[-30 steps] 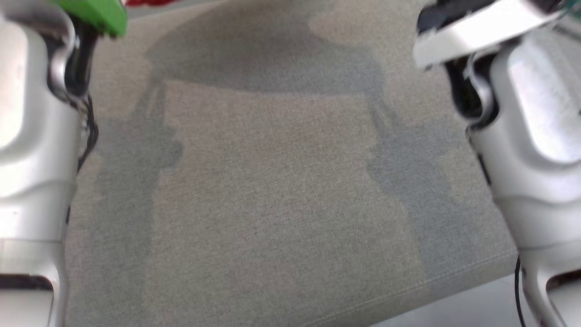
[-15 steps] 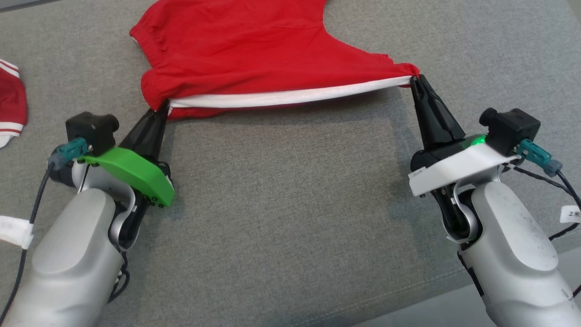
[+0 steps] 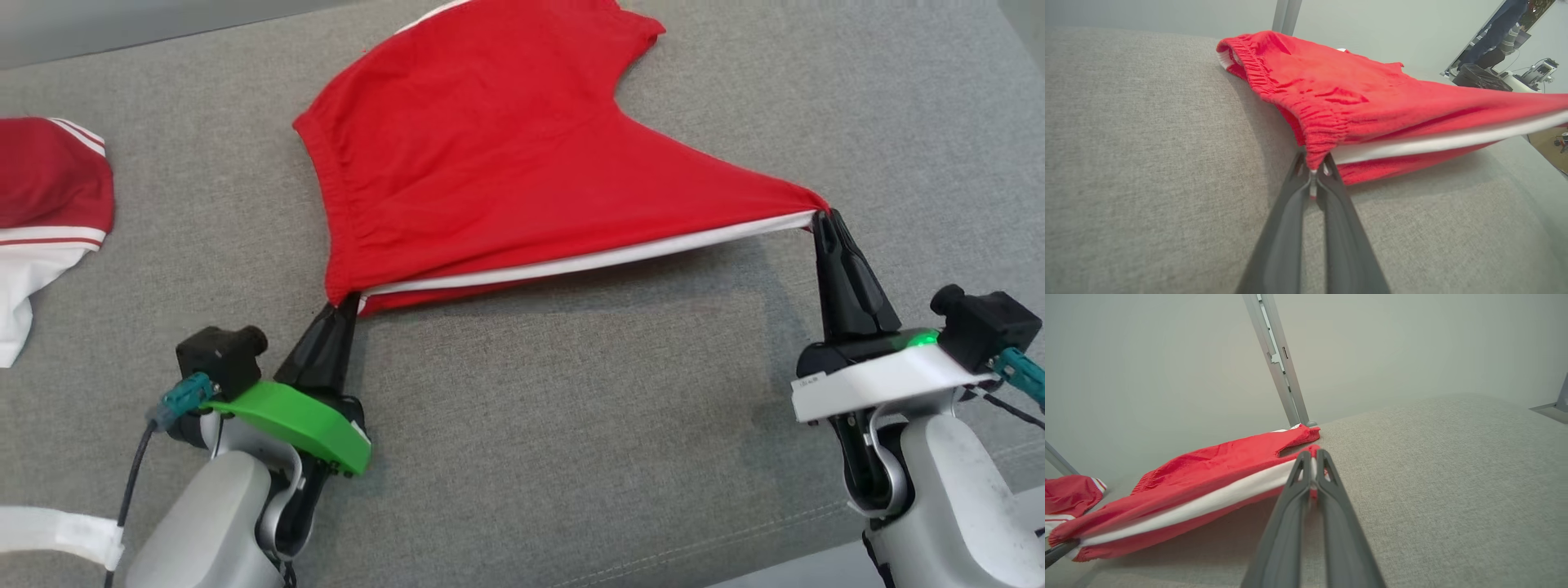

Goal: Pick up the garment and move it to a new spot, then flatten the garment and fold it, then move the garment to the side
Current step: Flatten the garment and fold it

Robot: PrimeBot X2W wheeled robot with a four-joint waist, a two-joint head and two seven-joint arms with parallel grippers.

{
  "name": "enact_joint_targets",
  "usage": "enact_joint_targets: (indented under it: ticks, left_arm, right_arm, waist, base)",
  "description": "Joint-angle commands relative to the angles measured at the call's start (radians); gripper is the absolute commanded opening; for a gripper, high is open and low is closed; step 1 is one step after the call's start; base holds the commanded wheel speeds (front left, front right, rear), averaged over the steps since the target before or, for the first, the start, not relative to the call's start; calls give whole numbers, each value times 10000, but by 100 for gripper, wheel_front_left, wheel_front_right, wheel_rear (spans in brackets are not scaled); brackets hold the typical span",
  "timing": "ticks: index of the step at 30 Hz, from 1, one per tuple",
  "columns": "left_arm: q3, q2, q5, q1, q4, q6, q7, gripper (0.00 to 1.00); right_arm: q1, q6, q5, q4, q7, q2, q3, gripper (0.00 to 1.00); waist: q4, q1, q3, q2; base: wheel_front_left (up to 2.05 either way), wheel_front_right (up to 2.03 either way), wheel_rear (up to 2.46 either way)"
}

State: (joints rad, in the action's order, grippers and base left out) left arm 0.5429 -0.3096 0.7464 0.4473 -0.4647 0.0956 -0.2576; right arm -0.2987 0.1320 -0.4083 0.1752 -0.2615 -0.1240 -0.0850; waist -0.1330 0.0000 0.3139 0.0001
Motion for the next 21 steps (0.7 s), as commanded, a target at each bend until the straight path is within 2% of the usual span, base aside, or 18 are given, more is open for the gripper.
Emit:
enact_joint_targets:
  ticks: [1,12,21]
  left_arm:
    - [-140,-25,-64,-342,127,-116,-79,0]
    - [-394,567,-337,-2767,1854,-505,-87,0]
    - [-608,634,-212,-4712,3187,-887,-89,0]
  right_arm:
    - [297,-22,98,-142,-54,-61,211,0]
    - [2474,-20,282,-1102,-53,-39,577,0]
    - [4231,-22,372,-2055,36,-188,625,0]
  waist:
    - [81,0,-268,-1]
    - [222,0,-1480,-1]
    - [163,0,-2246,-1]
  base:
    - [0,0,0]
    - [0,0,0]
    - [0,0,0]
